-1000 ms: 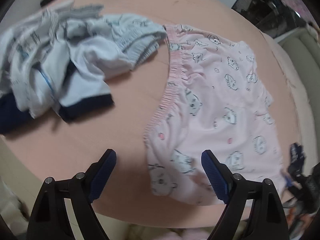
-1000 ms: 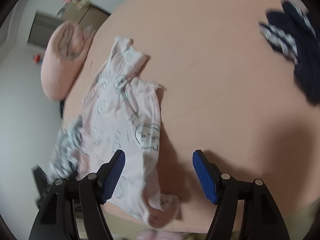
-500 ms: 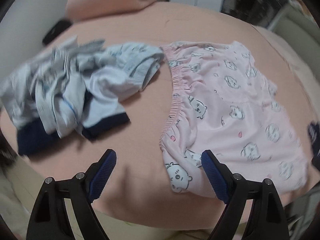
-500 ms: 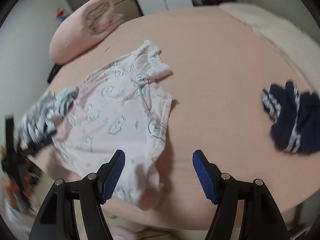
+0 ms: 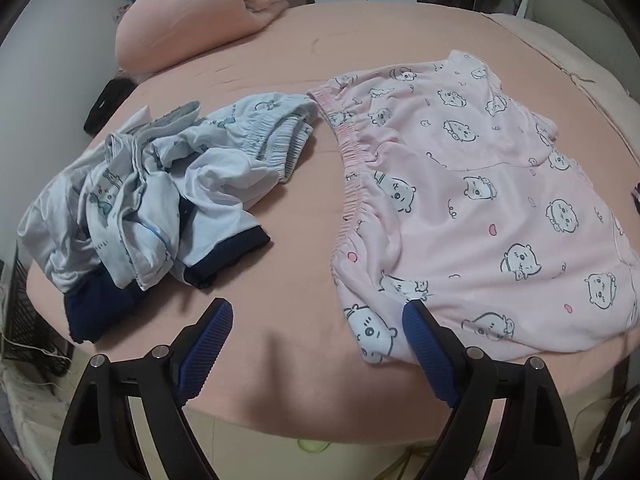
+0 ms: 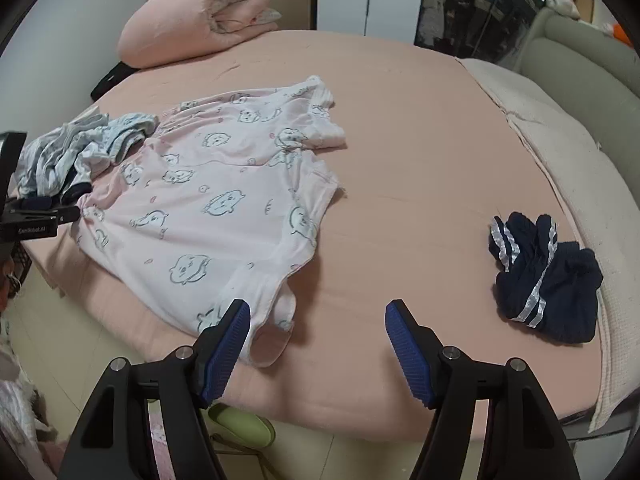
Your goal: Fold clothes
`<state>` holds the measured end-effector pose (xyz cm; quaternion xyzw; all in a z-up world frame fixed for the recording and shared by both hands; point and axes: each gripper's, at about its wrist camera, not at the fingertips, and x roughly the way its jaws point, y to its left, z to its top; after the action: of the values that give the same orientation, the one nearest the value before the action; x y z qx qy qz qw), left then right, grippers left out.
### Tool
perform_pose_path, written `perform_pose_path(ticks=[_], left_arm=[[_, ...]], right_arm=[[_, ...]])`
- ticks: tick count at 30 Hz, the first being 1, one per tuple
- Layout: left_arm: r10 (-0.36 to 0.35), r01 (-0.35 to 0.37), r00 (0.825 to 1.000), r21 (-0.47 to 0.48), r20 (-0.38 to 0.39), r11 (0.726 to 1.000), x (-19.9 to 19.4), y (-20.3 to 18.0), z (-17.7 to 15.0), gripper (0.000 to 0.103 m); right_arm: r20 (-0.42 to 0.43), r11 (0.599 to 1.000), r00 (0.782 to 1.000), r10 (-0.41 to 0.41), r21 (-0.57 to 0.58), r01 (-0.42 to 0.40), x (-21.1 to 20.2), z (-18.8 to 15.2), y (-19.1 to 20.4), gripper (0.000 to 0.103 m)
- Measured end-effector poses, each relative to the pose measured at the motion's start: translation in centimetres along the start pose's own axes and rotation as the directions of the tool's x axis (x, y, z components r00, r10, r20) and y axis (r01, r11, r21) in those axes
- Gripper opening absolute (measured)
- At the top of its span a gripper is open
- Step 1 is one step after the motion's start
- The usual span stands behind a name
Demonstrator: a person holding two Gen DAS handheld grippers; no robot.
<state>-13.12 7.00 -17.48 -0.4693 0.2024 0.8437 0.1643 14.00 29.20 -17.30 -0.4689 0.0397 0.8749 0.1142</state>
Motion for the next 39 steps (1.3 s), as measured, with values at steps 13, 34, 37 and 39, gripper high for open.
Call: perform_pose_path(ticks=[13,34,37,39], left_arm=[[0.062,-0.066,0.996,0.08,0.058,0.995,-1.4,-0.7,-2.2,0.087],[-0.237,0.238,0.971,-0.062,0.036,0.969,3.5,-1.6,-3.1,0.087],[-0.206,0.207,0.977,-0.024,0.055,0.978,3.4,-2.3,-3.8,0.087],[-0.18,0.178,0.982,0.03,0.061,0.984,3.1,-3.1,-4.3,0.088]], right_arm=[[0.018,0.986,0.994,-0.109,-0.122,0.11,0.1,-2.8,2.1,0.07],[0.145,0.994,0.988,0.052,-0.103,-0.037,1.0,-4.1,3.9,0.07],[0.141,0.992,0.987,0.077,-0.109,-0.062,0.4,-4.3,3.9,0.07],[0.139,0.99,0.986,0.094,-0.113,-0.079,0.0,-4.4,4.0,0.07]])
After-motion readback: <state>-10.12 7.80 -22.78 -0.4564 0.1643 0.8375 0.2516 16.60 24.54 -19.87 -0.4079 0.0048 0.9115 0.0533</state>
